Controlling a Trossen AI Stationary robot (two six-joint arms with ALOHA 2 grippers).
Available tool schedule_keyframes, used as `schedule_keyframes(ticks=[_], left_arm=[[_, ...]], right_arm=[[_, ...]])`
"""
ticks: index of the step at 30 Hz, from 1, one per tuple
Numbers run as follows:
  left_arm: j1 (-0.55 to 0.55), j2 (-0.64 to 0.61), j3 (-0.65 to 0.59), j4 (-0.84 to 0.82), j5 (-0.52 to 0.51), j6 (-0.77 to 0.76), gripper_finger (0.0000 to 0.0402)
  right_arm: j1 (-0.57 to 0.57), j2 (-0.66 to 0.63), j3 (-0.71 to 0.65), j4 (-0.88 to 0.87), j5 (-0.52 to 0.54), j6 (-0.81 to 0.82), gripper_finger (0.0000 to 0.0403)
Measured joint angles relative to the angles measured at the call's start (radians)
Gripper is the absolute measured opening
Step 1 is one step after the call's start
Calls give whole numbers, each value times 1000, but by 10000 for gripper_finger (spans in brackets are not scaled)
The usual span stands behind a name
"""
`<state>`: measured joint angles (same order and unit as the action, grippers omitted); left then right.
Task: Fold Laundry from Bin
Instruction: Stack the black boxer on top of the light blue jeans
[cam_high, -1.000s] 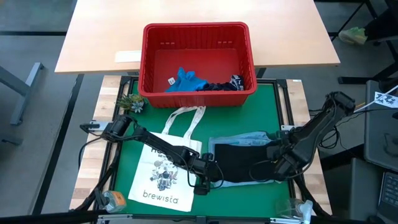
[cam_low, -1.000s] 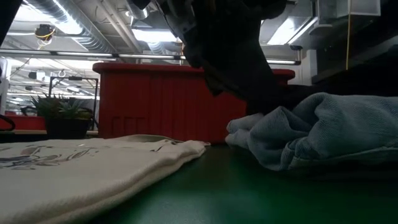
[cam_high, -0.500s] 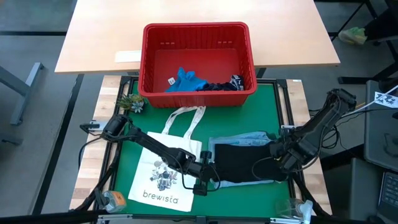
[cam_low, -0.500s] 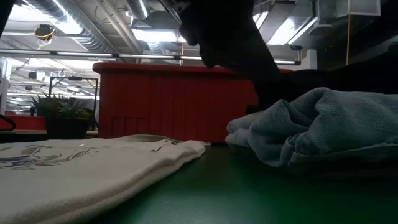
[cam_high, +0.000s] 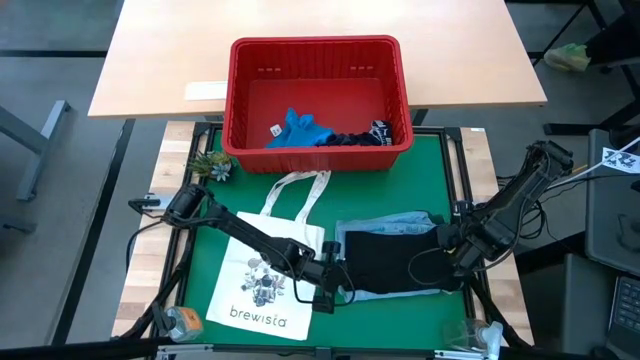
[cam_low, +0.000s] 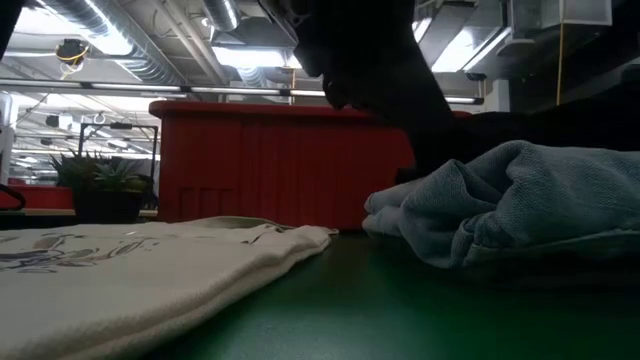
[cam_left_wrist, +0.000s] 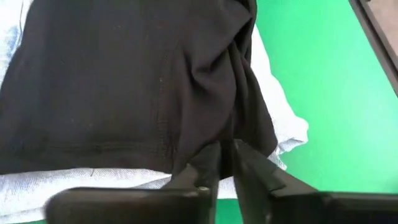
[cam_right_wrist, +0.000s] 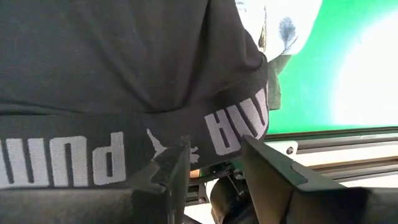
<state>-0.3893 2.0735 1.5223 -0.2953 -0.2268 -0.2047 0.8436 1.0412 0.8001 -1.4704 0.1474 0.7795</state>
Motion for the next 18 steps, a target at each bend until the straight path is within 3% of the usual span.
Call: schedule_keyframes(ticks=[7,13,18], left_arm=[[-1,-6,0,6,7,5,104],[0,-45,0,-40,0,5,101],[3,-63,1,-52,0,5,89]], right_arm=[[0,0,0,2,-8,0,143],[0,1,27,-27,-37,-3,143],[0,-1,82,-58,36,-3,143]])
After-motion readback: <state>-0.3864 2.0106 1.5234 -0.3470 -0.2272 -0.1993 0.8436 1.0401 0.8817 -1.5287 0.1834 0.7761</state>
